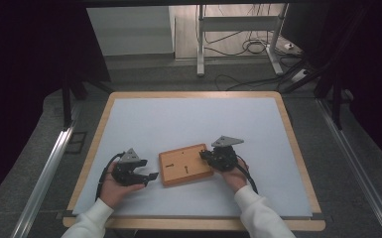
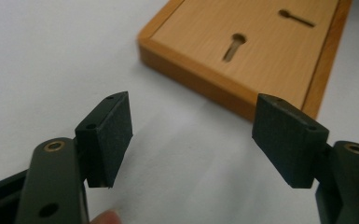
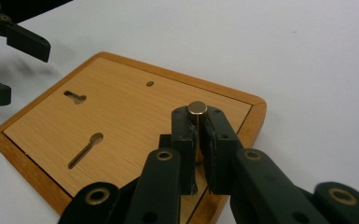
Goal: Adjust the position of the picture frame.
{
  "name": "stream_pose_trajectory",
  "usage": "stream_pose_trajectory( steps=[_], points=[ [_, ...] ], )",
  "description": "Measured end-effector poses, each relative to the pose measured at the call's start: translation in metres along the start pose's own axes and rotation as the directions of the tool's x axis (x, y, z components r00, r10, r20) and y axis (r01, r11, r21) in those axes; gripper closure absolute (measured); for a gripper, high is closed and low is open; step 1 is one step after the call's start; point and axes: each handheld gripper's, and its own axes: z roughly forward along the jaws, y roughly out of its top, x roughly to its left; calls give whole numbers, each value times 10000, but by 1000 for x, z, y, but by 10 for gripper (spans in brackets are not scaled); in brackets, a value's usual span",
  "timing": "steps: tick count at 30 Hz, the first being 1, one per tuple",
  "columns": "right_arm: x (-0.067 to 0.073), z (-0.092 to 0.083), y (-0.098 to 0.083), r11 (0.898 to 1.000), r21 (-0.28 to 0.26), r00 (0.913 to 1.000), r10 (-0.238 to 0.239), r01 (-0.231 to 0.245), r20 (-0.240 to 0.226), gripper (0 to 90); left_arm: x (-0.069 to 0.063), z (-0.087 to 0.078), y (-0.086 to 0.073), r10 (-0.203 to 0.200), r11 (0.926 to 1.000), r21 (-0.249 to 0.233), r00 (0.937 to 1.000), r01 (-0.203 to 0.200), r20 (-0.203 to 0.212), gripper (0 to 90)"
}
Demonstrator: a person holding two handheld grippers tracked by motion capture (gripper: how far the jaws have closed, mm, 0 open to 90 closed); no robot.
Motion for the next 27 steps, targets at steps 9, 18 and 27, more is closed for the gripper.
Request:
stream_pose_trajectory(
  steps=[9,18,27],
  points=[
    [11,23,7,9997,217,9999,123,-121,-82,834,2,-2,-1,-55,10000,-52,10000,55,-31,283],
    [11,-19,2,9994,-176,9985,290,-282,462,426,2,-3,-1,-90,9999,-142,9999,88,-141,285],
    [-11,-88,-42,9969,-48,9914,785,-784,1048,296,1,-2,1,-137,9996,-268,9994,128,-327,284]
  ],
)
